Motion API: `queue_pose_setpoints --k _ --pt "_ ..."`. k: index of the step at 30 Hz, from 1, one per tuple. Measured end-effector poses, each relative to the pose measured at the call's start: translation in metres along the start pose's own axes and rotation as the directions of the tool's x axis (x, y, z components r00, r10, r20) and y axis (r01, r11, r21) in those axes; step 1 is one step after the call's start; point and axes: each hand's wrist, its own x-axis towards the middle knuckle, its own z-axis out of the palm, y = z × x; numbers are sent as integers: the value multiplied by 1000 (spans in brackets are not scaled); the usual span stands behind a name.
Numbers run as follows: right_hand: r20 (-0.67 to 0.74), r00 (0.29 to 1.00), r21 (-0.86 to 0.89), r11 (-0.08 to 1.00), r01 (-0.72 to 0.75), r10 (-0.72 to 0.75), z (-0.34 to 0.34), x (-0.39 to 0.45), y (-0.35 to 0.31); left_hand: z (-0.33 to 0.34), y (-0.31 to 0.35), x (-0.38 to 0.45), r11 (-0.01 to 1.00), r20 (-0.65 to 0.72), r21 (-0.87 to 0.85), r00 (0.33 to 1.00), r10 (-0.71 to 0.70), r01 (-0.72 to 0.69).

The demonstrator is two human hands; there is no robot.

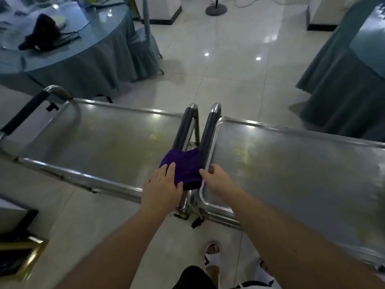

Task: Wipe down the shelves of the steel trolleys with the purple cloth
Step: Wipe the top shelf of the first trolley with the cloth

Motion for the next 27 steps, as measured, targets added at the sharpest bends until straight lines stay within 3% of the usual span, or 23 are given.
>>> queue_pose_setpoints --k 4,8,12,15,19,24,27 --pt "-71 994 146 987 -68 79 19 10 -17 4 -16 -3 999 -19 -29 1000 -18 17" --pt "-158 980 -57 990 -132 122 28 11 -24 8 -24 -4 999 -20 -40 1000 -13 12" --pt "-170 985 -53 997 -50 40 27 11 -22 7 -25 5 997 -28 -76 1000 8 -10" --pt "-115 990 220 974 -58 84 19 5 -24 2 -24 15 994 -50 -102 999 21 -26" --pt "66 986 552 817 -165 154 -9 -9 -30 -10 -11 29 989 -89 -130 994 56 -67" --pt "-74 990 783 622 -16 118 -71 -39 -18 -19 14 52 965 -151 -206 979 135 -164" --pt "-143 988 768 636 75 56 -116 -53 -4 -18 34 66 945 -165 -216 963 213 -246"
